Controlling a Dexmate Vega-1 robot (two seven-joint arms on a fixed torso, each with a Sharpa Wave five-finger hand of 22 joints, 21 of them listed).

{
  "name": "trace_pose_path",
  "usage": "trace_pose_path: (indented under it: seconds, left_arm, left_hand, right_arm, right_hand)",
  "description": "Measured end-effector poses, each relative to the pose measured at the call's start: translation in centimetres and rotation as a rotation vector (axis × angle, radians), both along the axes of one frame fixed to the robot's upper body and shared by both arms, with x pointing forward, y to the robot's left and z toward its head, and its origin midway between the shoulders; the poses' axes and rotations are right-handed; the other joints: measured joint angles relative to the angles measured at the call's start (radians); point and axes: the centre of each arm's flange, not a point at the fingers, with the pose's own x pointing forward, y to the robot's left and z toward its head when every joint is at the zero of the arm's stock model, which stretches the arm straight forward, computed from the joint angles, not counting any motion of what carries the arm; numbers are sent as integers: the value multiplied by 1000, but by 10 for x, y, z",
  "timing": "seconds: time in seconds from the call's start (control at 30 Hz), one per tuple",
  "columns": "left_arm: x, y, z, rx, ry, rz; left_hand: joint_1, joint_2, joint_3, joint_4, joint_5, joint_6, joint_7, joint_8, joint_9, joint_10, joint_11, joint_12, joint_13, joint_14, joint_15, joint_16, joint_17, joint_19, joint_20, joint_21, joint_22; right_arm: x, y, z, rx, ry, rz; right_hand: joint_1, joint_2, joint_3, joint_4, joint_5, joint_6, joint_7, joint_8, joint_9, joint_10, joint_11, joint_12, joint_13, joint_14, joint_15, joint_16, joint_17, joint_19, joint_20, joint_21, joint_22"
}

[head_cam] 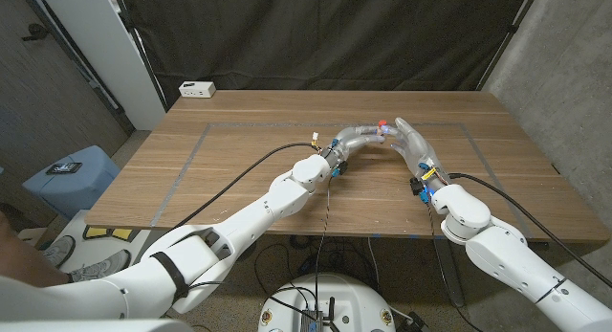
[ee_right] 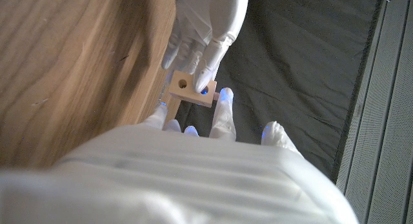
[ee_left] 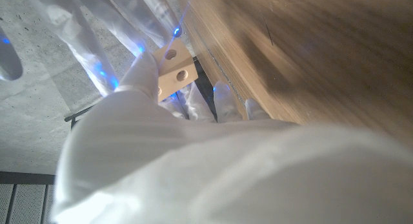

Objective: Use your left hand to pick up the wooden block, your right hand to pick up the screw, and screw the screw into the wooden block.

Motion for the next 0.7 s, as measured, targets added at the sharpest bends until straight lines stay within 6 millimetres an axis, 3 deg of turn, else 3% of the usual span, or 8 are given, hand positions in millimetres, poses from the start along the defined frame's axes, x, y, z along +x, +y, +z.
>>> trace_pose_path:
  seconds: [0.7]
  left_arm:
    - [-1,0,0,8,1,1]
  left_hand:
    - [-8,0,-1,-1,-1,3,-3,4,-1,6,2,0,-1,0,0,0,0,0,0,0,0]
  right_arm:
    - [-6,-11,0,-5,4,-39]
  right_hand:
    - [4,4,8,-8,0,30,-2,0,0,0,0,4,0,0,0,0,0,18,-11,0,0]
